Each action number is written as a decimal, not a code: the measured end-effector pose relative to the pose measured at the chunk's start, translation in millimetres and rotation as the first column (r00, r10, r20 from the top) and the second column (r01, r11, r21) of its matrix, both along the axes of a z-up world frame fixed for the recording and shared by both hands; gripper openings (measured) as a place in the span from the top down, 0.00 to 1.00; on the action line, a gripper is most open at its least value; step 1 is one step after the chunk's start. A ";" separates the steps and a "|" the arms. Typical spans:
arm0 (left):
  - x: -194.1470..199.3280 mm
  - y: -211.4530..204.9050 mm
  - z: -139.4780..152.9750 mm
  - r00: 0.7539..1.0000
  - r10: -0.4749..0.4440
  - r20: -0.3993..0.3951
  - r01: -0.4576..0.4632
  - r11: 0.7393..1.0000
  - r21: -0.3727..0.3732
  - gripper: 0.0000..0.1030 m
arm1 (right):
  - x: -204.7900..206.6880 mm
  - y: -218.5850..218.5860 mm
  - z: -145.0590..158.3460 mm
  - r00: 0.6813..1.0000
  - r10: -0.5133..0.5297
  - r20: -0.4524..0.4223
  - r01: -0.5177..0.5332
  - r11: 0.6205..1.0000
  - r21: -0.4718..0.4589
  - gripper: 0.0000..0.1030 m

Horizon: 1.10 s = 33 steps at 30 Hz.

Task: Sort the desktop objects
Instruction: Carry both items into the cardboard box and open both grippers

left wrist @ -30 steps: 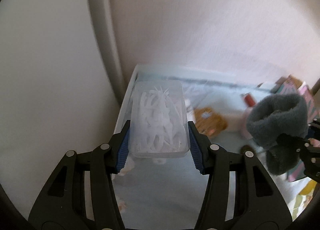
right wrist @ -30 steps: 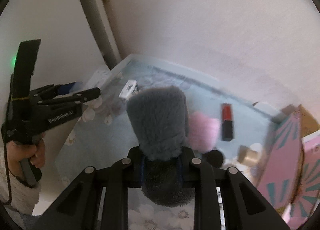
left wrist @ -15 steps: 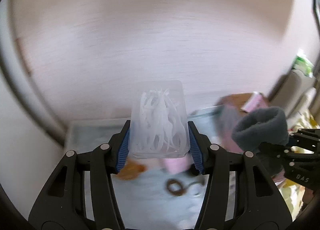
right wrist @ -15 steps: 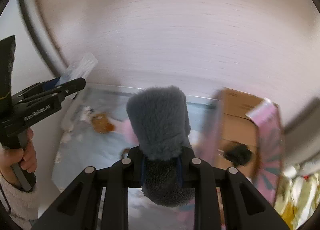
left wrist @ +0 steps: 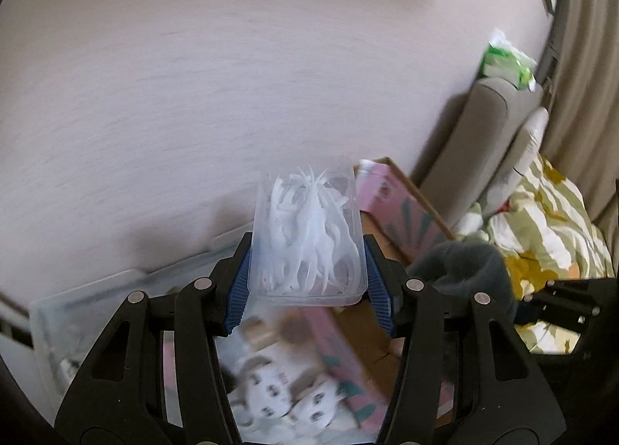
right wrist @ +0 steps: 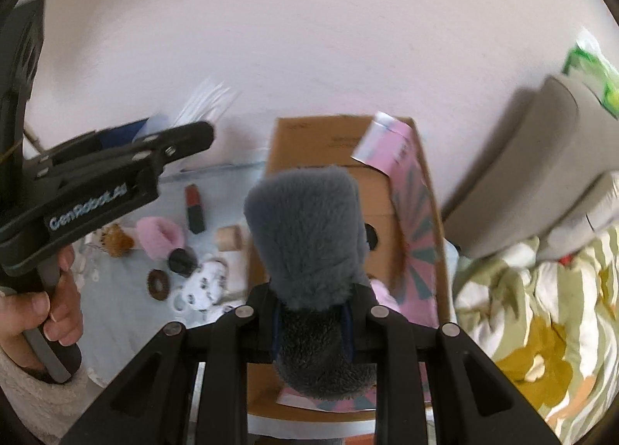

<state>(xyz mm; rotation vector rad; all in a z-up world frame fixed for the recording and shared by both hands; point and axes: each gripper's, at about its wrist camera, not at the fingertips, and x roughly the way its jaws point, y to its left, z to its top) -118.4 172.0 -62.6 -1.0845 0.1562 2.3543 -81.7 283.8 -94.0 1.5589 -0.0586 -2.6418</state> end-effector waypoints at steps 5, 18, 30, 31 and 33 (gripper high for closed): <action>-21.4 46.4 -29.1 0.998 -0.042 0.036 0.043 0.999 -0.027 0.52 | -7.5 19.7 -19.6 0.999 -0.022 0.039 0.023 0.999 -0.023 0.79; -40.5 86.7 -69.0 0.995 -0.053 0.090 0.061 0.994 -0.091 0.52 | -18.8 31.7 -39.4 0.996 -0.009 0.092 0.015 0.998 -0.065 0.78; -62.7 80.3 -77.3 0.976 -0.030 0.215 0.029 1.000 0.007 0.00 | -24.4 35.7 -45.3 0.996 0.001 0.090 0.005 0.997 -0.073 0.39; -63.3 80.2 -74.6 0.978 -0.029 0.207 0.029 1.000 0.003 0.00 | -23.1 37.9 -43.3 0.997 -0.004 0.082 0.009 0.998 -0.070 0.39; -62.8 79.4 -68.6 0.982 -0.025 0.188 0.027 1.000 -0.008 0.00 | -21.6 42.9 -39.4 0.997 -0.015 0.071 0.020 0.998 -0.057 0.39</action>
